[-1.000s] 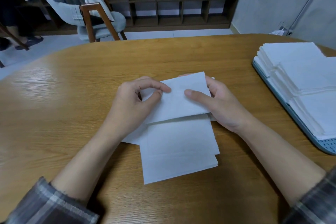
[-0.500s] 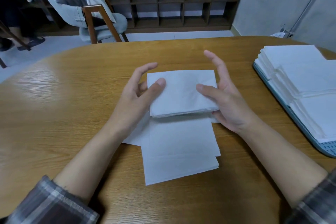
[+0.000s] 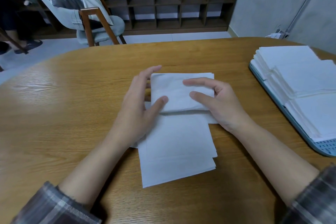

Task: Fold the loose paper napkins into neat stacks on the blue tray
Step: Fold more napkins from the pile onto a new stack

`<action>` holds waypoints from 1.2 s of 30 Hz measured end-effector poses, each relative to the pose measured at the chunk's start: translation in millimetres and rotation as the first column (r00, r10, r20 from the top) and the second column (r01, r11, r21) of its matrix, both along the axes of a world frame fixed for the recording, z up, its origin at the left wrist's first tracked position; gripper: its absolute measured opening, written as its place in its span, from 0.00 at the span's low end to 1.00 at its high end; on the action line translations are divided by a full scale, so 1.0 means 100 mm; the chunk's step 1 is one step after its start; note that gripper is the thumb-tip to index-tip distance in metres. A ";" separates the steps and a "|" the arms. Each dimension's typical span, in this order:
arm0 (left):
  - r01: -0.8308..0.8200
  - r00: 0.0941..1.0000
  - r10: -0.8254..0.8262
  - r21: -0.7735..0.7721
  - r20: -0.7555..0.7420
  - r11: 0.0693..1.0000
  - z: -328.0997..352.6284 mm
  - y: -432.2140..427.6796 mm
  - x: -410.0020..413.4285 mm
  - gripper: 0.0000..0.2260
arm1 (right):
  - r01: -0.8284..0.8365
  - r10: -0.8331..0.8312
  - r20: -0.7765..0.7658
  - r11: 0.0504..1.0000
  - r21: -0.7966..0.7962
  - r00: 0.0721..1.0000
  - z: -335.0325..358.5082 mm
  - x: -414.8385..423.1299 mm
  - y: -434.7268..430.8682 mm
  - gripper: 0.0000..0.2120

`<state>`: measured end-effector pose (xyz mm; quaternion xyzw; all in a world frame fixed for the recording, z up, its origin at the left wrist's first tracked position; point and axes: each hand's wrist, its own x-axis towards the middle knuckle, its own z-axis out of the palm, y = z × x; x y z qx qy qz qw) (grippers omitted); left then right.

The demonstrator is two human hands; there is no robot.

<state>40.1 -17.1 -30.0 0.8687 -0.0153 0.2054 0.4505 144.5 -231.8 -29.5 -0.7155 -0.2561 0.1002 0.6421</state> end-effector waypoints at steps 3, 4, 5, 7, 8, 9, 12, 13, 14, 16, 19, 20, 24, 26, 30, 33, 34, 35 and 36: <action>0.027 0.999 -0.034 0.233 0.025 0.972 -0.02 0.03 0.00 0.20 | 0.126 -0.125 0.051 0.992 -0.027 0.991 -0.02 0.07 -0.03 0.15; 0.076 0.997 -0.073 0.256 -0.021 0.964 -0.03 0.03 0.00 0.17 | 0.146 -0.144 0.063 0.989 -0.030 0.988 -0.02 0.08 -0.04 0.15; 0.130 0.990 -0.111 0.275 -0.085 0.953 -0.03 0.03 0.00 0.14 | 0.159 -0.157 0.071 0.987 -0.031 0.985 -0.02 0.09 -0.04 0.15; 0.211 0.969 -0.160 0.291 -0.190 0.933 -0.07 0.02 -0.01 0.13 | 0.162 -0.158 0.089 0.986 -0.036 0.983 -0.03 0.09 -0.04 0.15; 0.227 0.962 -0.168 0.287 -0.214 0.931 -0.08 0.01 -0.01 0.13 | 0.159 -0.154 0.100 0.987 -0.039 0.983 -0.03 0.09 -0.03 0.15; 0.229 0.961 -0.169 0.282 -0.220 0.932 -0.08 0.00 -0.02 0.13 | 0.157 -0.151 0.114 0.987 -0.041 0.982 -0.04 0.09 -0.02 0.15; 0.215 0.961 -0.156 0.263 -0.228 0.940 -0.07 0.00 -0.02 0.11 | 0.154 -0.147 0.132 0.987 -0.045 0.980 -0.05 0.09 -0.01 0.14; 0.218 0.961 -0.160 0.258 -0.227 0.941 -0.07 0.00 -0.02 0.10 | 0.153 -0.146 0.132 0.987 -0.046 0.981 -0.05 0.08 -0.01 0.14; 0.224 0.960 -0.168 0.255 -0.224 0.941 -0.06 -0.01 -0.03 0.10 | 0.152 -0.145 0.132 0.987 -0.046 0.981 -0.05 0.09 -0.01 0.14; 0.240 0.960 -0.190 0.252 -0.207 0.937 -0.06 -0.02 -0.04 0.09 | 0.151 -0.144 0.135 0.987 -0.047 0.980 -0.04 0.08 0.00 0.14; 0.254 0.960 -0.212 0.246 -0.185 0.935 -0.05 -0.04 -0.04 0.07 | 0.142 -0.134 0.143 0.989 -0.051 0.981 -0.04 0.08 -0.01 0.14; 0.256 0.961 -0.218 0.244 -0.172 0.935 -0.06 -0.04 -0.05 0.06 | 0.141 -0.132 0.144 0.988 -0.055 0.981 -0.04 0.07 -0.01 0.14; 0.270 0.961 -0.248 0.220 -0.122 0.938 -0.06 -0.06 -0.04 0.04 | 0.136 -0.127 0.138 0.989 -0.061 0.982 -0.04 0.07 -0.01 0.14; 0.246 0.964 -0.229 0.127 -0.135 0.961 -0.02 -0.06 -0.06 0.03 | 0.117 -0.108 0.133 0.991 -0.060 0.985 -0.03 0.06 -0.02 0.13; 0.139 0.975 -0.163 -0.157 -0.151 0.978 0.00 -0.01 -0.03 0.01 | 0.057 -0.056 0.042 0.998 -0.013 0.998 0.01 0.04 0.00 0.11; 0.074 0.992 -0.100 -0.272 -0.083 0.959 0.02 0.02 0.00 0.00 | -0.045 0.049 -0.081 0.997 0.056 0.996 0.02 0.00 0.01 0.18; 0.058 0.994 -0.080 -0.279 -0.069 0.959 0.02 0.02 0.00 0.01 | -0.087 0.092 -0.083 0.994 0.063 0.992 0.02 -0.02 0.02 0.15; 0.044 0.996 -0.063 -0.288 -0.057 0.957 0.02 0.02 0.01 0.02 | -0.112 0.114 -0.054 0.993 0.038 0.992 0.00 -0.04 0.02 0.11; 0.028 0.998 -0.043 -0.297 -0.044 0.954 0.03 0.02 0.01 0.04 | -0.119 0.119 -0.027 0.993 0.004 0.992 -0.01 -0.05 0.03 0.09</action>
